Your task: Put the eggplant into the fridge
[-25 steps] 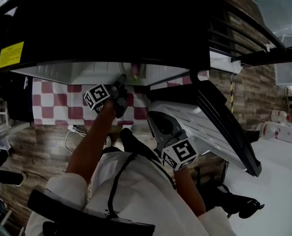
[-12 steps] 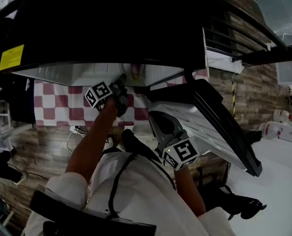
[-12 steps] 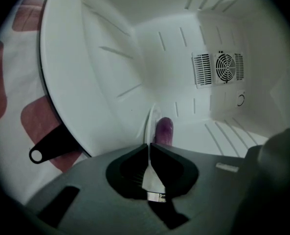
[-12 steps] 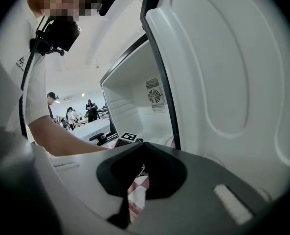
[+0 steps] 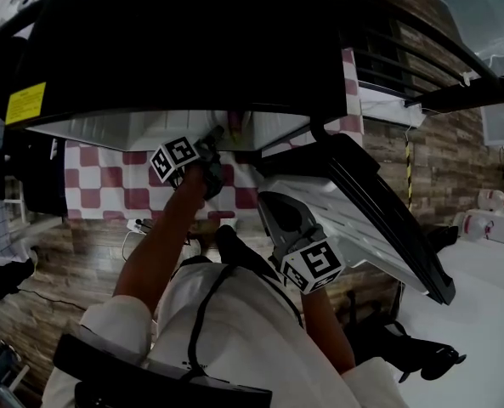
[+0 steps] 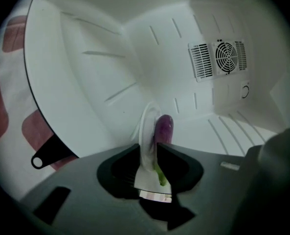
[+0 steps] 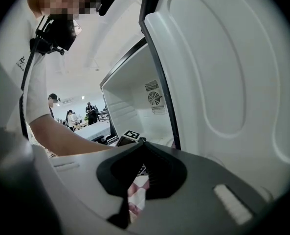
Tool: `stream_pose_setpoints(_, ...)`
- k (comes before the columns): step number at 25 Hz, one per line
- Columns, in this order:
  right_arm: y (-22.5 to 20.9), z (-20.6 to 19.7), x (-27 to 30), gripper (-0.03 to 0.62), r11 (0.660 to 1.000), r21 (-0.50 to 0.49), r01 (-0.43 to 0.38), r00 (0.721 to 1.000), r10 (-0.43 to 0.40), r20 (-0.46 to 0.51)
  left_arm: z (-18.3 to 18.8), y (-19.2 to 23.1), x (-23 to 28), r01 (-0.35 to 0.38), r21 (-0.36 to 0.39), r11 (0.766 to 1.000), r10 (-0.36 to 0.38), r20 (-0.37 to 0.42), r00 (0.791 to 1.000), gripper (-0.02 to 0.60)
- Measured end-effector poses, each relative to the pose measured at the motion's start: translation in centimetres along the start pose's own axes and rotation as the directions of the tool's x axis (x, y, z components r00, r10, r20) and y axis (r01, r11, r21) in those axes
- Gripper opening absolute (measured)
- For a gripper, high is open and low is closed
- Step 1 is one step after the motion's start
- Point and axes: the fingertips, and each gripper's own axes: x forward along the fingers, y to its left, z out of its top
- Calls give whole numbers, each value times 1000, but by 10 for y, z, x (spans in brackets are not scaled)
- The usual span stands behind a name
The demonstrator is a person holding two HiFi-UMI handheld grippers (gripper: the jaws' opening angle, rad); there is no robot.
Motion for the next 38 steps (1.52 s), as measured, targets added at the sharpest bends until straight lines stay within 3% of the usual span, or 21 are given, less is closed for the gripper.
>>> stream_pose_setpoints(6,-2,4,-7,6,1000,3,10,1000,-10,16,1,-9,-2,-16,18,1000,16,2,1000,177)
stream_pose_setpoints(11,2,6,-8,6,1000,5,13,999,-13,30,4,-13,-14,-7,29,1000,7,9,1000,186)
stream_pose_setpoints(14,7,6,-6,6,1000,7,14,999,-15,37,9,-17,-28,1,61,998,-2,21,1000,113)
stream_pose_setpoints(17,11,6,-5,6,1000,10,21,998,-22,52,14,-26,-49,21,121,992,-25,28,999,80)
stream_pose_setpoints(25,36,12,-10,6,998,14,55,993,-56,103,16,-51,-117,86,228,970,-93,21,995,52)
stream_pose_setpoints(30,62,7,-17,6,997,21,68,990,-71,126,13,-56,-170,110,303,947,-118,8,993,8)
stream_pose_setpoints(38,113,-13,-32,6,995,8,99,985,-99,139,-4,-60,-263,167,405,899,-171,-26,985,6)
